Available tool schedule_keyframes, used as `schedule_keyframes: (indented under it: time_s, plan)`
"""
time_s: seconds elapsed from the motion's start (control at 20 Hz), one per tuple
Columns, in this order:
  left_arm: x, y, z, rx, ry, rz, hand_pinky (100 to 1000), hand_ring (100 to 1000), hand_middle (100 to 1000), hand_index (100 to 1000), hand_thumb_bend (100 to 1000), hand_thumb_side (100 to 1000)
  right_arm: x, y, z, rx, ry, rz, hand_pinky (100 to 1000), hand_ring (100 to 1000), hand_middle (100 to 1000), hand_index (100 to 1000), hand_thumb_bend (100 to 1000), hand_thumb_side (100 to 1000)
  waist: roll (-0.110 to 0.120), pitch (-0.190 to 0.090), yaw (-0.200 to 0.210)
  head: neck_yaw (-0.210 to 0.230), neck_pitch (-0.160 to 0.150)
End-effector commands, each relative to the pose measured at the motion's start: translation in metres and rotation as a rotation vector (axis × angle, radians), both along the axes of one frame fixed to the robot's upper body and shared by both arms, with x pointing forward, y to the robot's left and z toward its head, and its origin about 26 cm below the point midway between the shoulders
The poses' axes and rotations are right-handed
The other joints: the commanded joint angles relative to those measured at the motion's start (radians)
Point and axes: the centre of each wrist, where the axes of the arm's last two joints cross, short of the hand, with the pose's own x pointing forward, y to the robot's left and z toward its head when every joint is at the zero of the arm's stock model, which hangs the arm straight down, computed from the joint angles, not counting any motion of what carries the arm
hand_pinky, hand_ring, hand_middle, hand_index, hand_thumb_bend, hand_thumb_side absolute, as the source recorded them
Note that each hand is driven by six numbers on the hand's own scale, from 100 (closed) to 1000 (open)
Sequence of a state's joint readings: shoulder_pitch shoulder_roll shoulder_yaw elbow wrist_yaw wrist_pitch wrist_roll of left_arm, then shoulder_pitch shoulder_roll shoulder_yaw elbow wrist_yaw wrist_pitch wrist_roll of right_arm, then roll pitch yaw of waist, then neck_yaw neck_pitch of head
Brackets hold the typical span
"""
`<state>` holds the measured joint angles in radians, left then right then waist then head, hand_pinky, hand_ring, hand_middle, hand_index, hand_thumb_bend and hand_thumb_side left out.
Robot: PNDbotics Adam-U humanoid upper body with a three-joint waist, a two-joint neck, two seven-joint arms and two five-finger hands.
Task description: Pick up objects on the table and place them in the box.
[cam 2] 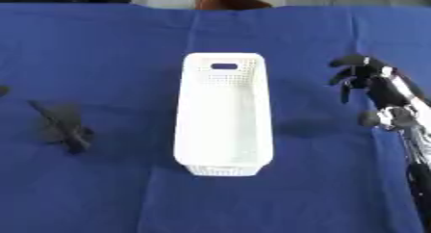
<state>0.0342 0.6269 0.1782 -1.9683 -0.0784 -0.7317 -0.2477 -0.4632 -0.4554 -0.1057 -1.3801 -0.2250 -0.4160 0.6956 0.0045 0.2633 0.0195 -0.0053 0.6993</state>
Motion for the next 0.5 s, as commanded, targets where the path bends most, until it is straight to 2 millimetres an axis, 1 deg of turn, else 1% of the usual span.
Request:
schedule_keyframes:
  time_s: [0.05, 0.5]
  plan:
    - [0.003, 0.004, 0.01, 0.04, -0.005, -0.021, 841, 842, 966, 910, 100, 603, 0.001, -0.004, 0.014, -0.193, -0.205, 0.174, 347, 628, 748, 812, 1000, 541, -0.001, -0.017, -0.003, 0.01, -0.014]
    - [0.014, 0.012, 0.012, 0.066, 0.015, -0.045, 841, 842, 973, 910, 100, 609, 0.002, -0.002, 0.015, -0.195, -0.211, 0.18, 347, 628, 748, 812, 1000, 541, 0.0, -0.014, -0.011, 0.017, -0.017]
